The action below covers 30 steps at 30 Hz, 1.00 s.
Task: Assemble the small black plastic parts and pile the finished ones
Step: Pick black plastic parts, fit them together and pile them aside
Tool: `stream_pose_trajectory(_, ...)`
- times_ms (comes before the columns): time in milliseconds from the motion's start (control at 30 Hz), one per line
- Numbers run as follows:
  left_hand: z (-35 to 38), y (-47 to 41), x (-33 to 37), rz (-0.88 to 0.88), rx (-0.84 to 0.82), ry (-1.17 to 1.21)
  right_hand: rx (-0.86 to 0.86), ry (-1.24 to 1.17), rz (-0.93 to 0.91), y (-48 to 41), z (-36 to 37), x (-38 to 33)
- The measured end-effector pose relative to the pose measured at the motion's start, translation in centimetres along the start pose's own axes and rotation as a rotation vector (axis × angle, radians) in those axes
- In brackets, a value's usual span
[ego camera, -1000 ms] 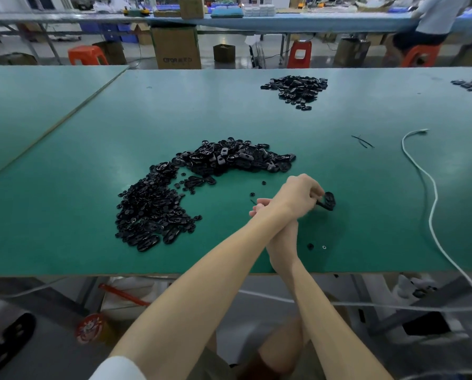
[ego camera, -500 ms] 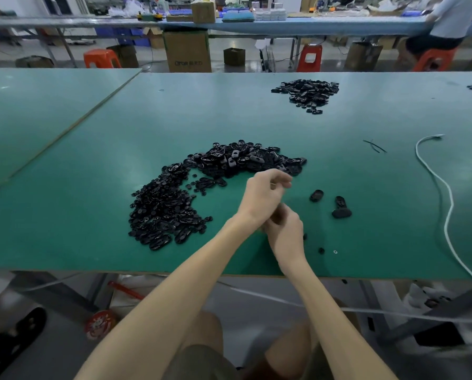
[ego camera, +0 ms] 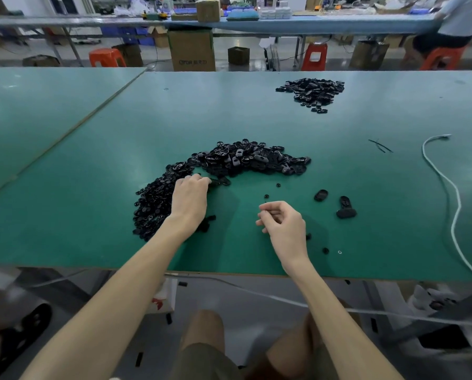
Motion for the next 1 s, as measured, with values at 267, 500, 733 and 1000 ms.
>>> stream_pose_trajectory(267,-2.0,0.3,1.6,-0.012,0.073,0.223,0.013,-0.053,0.003,-0.1,-0.1,0.0)
stream_pose_trajectory(500,-2.0,1.5,4.7,0.115,-0.129,0.54,-0.029,-0.079,-0.025,0.0,0.2,-0.6)
stream_pose_trajectory(733,-1.1,2.7,6.9,0.281,-0.253,0.615,-0.005,-0.024,-0.041,0.0,0.0,-0.5)
stream_pose_trajectory(1000,-0.2,3.8,6.8,0.173,-0.309,1.02,0.032,-0.038,-0.027,-0.1,-0.2,-0.2)
Point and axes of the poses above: each hand's wrist, its own y-axis away from the middle knuckle, its own z-axis out of the palm, x = y × z, the point moved 7 cm from there along -y, towards the middle knuckle, and after that the axes turned 12 degrees about -y, right-handed, at the moved point
